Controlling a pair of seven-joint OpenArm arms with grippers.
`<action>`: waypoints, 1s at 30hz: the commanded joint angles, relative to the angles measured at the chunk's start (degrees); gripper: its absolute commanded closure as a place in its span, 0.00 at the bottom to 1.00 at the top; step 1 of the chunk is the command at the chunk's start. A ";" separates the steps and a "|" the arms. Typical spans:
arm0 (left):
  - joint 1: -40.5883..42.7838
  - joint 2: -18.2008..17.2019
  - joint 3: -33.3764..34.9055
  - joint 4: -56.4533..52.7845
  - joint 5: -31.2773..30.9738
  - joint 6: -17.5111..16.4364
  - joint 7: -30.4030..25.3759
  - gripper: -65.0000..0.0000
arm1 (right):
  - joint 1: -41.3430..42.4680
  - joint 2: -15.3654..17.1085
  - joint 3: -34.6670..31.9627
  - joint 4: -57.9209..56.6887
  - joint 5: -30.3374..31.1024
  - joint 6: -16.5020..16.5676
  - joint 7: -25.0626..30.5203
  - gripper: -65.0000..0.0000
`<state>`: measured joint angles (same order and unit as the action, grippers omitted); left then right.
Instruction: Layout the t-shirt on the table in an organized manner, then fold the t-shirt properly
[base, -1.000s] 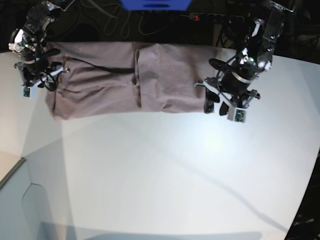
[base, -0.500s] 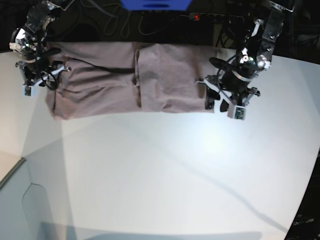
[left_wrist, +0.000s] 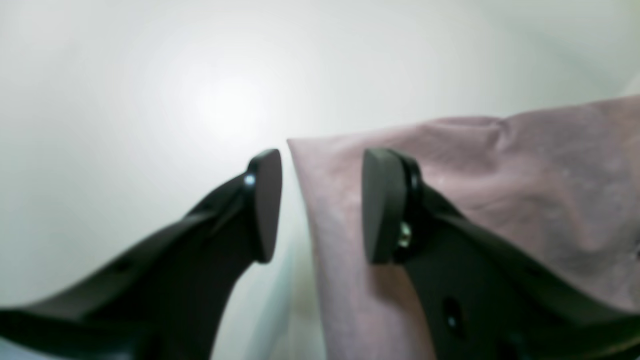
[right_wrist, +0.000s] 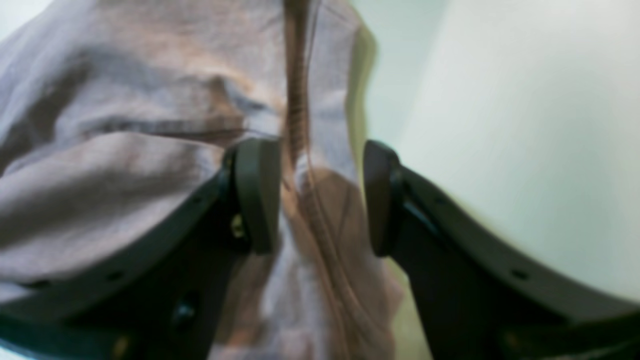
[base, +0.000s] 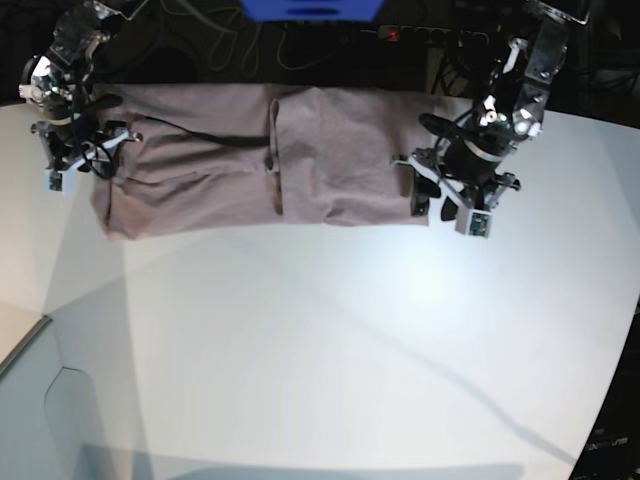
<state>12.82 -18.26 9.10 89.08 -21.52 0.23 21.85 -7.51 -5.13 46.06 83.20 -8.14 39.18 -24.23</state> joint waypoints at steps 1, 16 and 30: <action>-0.12 -0.51 -0.18 0.11 -0.06 -0.10 -1.23 0.60 | 0.26 0.25 -0.04 0.89 0.98 0.82 1.24 0.58; 0.50 -0.16 -0.18 -1.39 -0.06 -0.01 -0.97 0.60 | 0.17 0.25 -0.04 0.89 0.98 0.82 1.24 0.58; 0.24 1.16 -0.36 -3.50 -0.15 -0.01 -1.14 0.91 | 0.17 -0.11 -0.04 0.45 0.98 0.82 1.24 0.58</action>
<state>13.45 -16.67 9.08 84.77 -21.61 0.23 21.87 -7.55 -5.48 46.00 82.87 -8.14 39.18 -24.21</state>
